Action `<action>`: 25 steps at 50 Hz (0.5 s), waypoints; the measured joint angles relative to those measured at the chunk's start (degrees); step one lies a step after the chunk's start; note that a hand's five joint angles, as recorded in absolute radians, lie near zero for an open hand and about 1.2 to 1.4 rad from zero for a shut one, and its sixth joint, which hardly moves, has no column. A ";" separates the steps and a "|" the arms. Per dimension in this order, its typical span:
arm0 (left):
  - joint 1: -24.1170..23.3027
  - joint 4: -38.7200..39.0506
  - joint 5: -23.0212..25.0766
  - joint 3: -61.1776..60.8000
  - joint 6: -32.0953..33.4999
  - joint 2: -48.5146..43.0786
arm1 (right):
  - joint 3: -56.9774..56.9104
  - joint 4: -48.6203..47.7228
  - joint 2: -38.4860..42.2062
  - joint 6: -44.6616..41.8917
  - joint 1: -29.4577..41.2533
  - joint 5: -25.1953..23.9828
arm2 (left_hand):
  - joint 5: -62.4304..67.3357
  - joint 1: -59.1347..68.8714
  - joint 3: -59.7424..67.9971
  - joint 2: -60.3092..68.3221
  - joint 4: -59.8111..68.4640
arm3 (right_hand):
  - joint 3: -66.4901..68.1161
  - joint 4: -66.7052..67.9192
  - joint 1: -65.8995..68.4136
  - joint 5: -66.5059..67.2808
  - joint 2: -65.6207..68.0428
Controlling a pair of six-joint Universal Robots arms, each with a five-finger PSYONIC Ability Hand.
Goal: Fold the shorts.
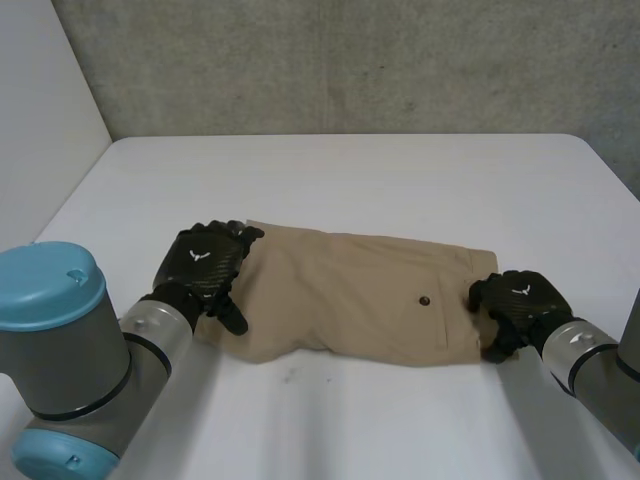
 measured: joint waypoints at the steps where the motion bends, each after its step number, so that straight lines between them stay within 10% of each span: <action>1: 0.01 0.00 -0.01 0.01 0.01 -0.03 | -0.07 -0.30 0.14 -0.06 -0.16 0.10 | 0.00 0.00 0.00 0.00 0.00 | 4.55 3.48 1.60 2.92 3.31; 19: 0.69 -1.30 -0.15 -0.49 -0.02 2.72 | -5.54 11.13 -7.52 -16.20 -15.33 0.71 | 0.00 0.00 0.00 0.00 0.00 | 15.77 17.56 11.97 17.93 15.08; 25: 1.05 -1.63 -0.19 -0.63 -0.03 3.12 | -11.56 14.78 -8.50 -23.02 -10.03 1.07 | 0.01 0.00 0.00 0.00 0.00 | 16.59 17.65 13.23 18.78 15.08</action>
